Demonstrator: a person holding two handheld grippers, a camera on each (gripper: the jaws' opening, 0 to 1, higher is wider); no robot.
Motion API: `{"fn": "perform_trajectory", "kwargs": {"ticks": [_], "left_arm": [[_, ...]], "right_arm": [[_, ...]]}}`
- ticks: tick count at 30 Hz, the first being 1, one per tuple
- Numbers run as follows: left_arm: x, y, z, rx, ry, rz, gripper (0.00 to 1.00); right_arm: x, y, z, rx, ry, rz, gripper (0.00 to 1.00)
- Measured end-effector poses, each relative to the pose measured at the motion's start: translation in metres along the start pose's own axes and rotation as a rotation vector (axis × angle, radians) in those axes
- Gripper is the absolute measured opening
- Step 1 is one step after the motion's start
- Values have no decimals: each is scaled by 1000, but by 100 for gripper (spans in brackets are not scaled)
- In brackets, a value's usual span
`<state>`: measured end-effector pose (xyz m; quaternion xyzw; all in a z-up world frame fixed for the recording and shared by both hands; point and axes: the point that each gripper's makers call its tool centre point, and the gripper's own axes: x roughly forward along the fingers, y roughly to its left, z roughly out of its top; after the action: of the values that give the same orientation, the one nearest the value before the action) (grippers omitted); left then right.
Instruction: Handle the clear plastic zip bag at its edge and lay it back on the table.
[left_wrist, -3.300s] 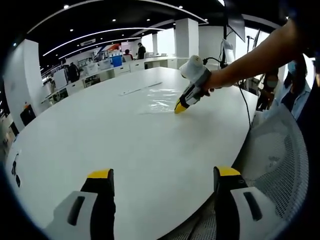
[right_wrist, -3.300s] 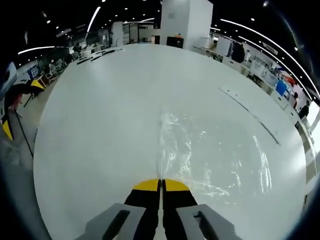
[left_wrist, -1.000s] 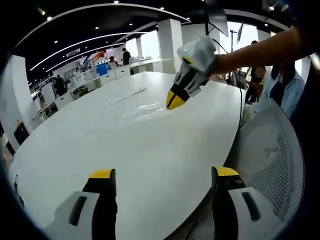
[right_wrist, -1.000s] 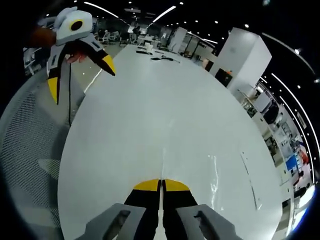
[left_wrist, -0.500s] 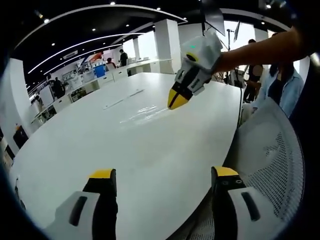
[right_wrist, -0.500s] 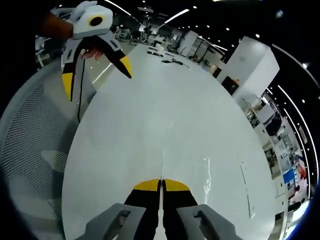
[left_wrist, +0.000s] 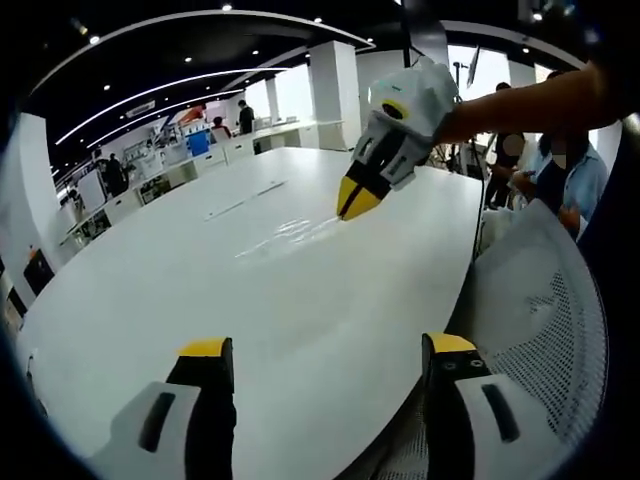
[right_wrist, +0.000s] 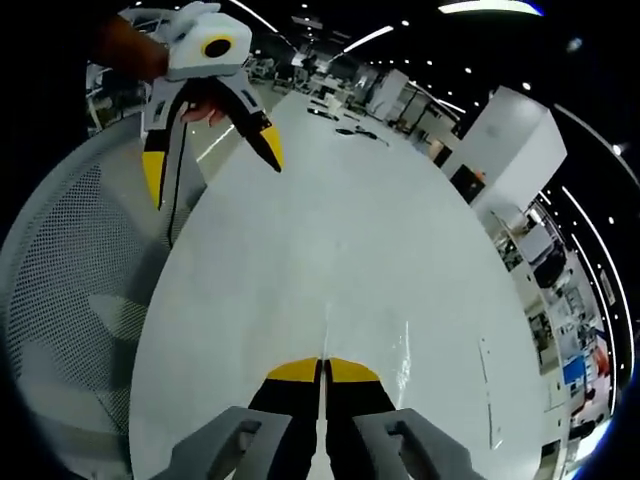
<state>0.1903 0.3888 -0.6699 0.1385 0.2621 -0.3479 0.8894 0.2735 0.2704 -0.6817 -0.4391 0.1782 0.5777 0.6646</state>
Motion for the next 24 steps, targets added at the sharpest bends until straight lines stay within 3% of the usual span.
{"fn": "perform_trajectory", "kwargs": {"ticks": [5, 14, 21, 24], "left_arm": [[1, 3, 1, 6, -1, -2, 74], [6, 8, 0, 5, -1, -13, 72], [11, 9, -1, 34, 10, -31, 69], [15, 6, 1, 84, 20, -47, 68]], "right_arm": [[-3, 6, -3, -51, 10, 15, 0], [-8, 16, -4, -60, -6, 34, 0], [-12, 21, -1, -70, -21, 45, 0], [-11, 22, -2, -69, -19, 51, 0]]}}
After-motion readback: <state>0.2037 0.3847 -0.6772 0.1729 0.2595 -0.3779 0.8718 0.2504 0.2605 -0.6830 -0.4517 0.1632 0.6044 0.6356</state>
